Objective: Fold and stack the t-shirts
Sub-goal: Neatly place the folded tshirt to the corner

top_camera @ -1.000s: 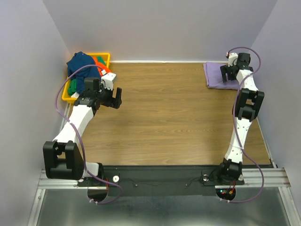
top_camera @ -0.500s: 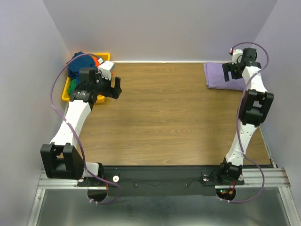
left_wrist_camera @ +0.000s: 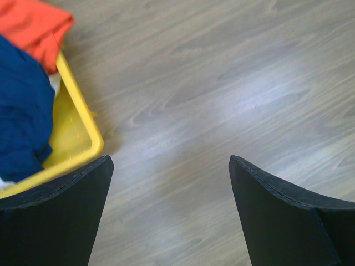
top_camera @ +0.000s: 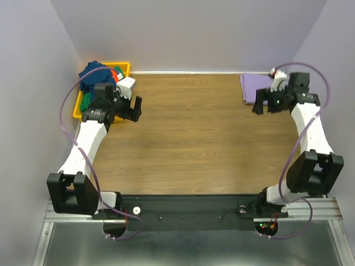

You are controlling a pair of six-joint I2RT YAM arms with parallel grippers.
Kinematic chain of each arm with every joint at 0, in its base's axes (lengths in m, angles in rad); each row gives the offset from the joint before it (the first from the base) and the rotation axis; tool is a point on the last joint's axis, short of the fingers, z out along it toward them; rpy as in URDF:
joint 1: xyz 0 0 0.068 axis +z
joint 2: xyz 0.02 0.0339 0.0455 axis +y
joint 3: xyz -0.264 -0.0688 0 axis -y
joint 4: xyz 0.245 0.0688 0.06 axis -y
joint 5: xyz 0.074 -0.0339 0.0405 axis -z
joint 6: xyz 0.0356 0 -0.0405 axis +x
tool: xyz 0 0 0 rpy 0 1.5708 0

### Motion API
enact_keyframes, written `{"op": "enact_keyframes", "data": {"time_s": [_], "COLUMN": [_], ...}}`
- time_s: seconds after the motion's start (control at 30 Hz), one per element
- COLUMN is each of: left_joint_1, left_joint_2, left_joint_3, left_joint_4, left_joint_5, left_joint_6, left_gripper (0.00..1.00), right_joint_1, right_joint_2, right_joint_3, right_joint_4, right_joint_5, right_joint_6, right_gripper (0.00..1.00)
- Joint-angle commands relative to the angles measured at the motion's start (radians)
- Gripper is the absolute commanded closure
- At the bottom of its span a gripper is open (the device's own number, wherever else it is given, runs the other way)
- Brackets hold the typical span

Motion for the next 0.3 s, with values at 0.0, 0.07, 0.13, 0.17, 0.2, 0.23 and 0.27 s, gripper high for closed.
{"op": "enact_keyframes", "data": {"time_s": [0.0, 0.07, 0.13, 0.17, 0.2, 0.23, 0.27], "left_joint_1": [0.003, 0.003, 0.003, 0.003, 0.003, 0.005, 0.003], "left_joint_2": [-0.103, -0.131, -0.174, -0.191, -0.221, -0.232, -0.251], "left_joint_3": [-0.116, -0.179, -0.228, -0.239, -0.246, -0.249, -0.245], "left_joint_4": [0.010, 0.021, 0.033, 0.039, 0.045, 0.046, 0.046], "left_joint_5": [-0.059, -0.069, -0.071, -0.074, -0.077, -0.068, -0.063], "left_joint_6": [0.051, 0.056, 0.065, 0.064, 0.059, 0.055, 0.050], "left_gripper": [0.02, 0.02, 0.02, 0.02, 0.02, 0.02, 0.02], "right_joint_1": [-0.004, -0.003, -0.003, -0.003, -0.003, -0.003, -0.003], "right_joint_2": [-0.113, -0.166, -0.224, -0.234, -0.245, -0.257, -0.261], "right_joint_3": [-0.205, -0.315, -0.372, -0.404, -0.412, -0.415, -0.414], "right_joint_4": [-0.058, -0.056, -0.056, -0.054, -0.054, -0.053, -0.048], "right_joint_5": [-0.061, -0.065, -0.067, -0.062, -0.058, -0.050, -0.047], "right_joint_6": [0.013, -0.004, -0.013, -0.016, -0.017, -0.019, -0.019], "right_gripper": [0.00, 0.00, 0.00, 0.00, 0.00, 0.00, 0.00]}}
